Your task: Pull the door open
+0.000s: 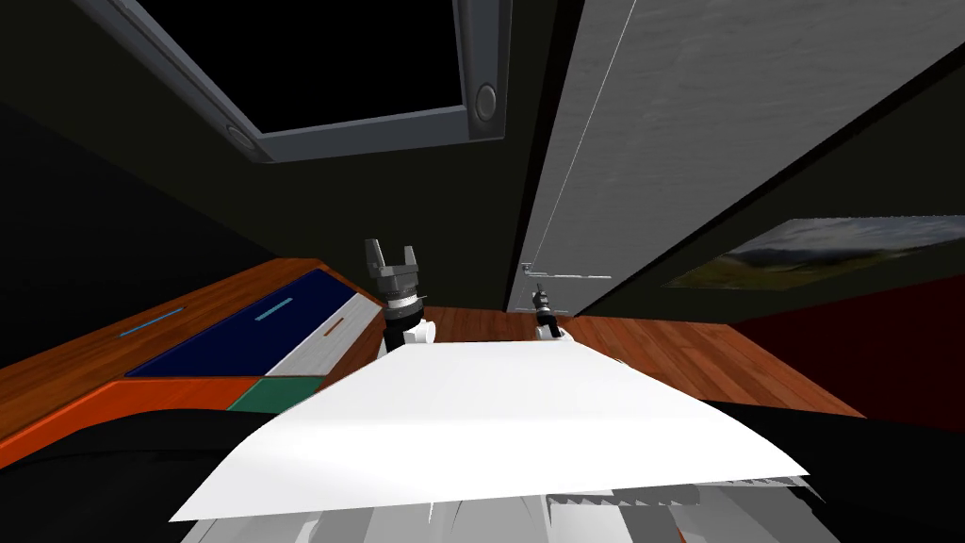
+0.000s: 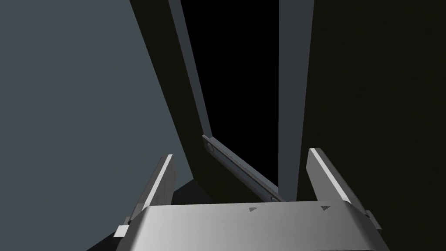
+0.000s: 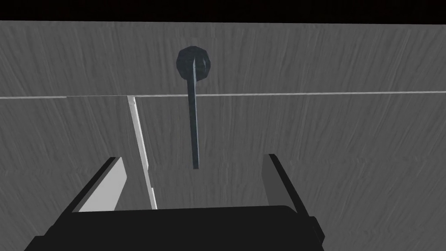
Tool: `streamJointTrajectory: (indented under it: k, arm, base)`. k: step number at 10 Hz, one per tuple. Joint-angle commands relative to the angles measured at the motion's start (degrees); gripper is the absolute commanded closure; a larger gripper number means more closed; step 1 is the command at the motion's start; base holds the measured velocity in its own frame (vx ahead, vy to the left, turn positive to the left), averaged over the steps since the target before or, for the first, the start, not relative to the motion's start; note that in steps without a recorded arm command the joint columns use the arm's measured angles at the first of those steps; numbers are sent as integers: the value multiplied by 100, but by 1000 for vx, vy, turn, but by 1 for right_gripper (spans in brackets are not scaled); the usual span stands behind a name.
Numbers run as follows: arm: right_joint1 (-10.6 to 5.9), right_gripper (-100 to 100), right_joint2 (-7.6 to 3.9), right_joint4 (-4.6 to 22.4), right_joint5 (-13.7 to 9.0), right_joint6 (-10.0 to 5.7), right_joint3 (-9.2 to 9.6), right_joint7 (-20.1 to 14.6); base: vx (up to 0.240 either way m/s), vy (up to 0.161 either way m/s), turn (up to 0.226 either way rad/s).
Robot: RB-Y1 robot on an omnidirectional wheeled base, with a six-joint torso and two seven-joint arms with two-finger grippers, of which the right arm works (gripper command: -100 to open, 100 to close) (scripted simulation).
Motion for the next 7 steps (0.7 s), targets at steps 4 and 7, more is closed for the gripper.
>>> streamJointTrajectory:
  k: [4, 7]
  arm:
    - [214, -100, -278, 120, -92, -226, -114, -243]
    - [385, -100, -500, 217, -166, -407, -205, -437]
  base:
    - [173, 32, 117]
    - [173, 19, 137]
